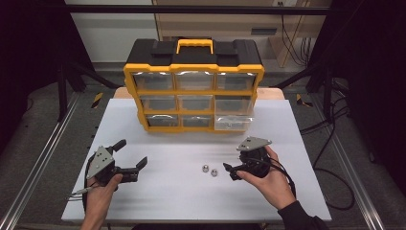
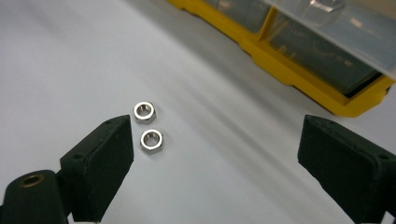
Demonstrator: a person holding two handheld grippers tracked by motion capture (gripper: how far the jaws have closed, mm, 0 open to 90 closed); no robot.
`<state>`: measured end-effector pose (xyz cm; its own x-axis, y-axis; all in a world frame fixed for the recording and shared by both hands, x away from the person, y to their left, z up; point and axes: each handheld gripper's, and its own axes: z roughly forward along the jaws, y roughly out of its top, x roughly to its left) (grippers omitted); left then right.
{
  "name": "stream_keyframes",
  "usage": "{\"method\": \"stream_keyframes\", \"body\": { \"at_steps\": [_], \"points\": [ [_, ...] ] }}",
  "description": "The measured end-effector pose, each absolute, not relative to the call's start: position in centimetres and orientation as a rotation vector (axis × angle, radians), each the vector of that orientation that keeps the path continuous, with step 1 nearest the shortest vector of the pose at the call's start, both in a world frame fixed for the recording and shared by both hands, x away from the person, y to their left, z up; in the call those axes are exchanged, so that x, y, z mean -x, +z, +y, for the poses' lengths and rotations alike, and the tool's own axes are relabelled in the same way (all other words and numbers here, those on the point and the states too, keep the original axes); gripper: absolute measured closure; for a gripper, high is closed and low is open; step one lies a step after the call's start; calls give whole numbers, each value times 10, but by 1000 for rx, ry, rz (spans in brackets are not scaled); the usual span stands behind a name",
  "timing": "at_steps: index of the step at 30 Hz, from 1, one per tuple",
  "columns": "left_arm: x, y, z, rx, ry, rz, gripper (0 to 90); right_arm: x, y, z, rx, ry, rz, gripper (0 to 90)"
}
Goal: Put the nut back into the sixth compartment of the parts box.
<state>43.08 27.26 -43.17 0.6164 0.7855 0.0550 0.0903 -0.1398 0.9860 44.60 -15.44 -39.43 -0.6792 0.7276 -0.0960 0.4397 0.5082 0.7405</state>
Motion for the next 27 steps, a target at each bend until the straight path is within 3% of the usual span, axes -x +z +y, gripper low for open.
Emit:
{"method": "stream_keyframes", "body": {
  "at_steps": [27],
  "points": [
    [-431,-432,272,-1621,705,742,9,-468,-412,-125,-995,904,2498,118]
  ]
}}
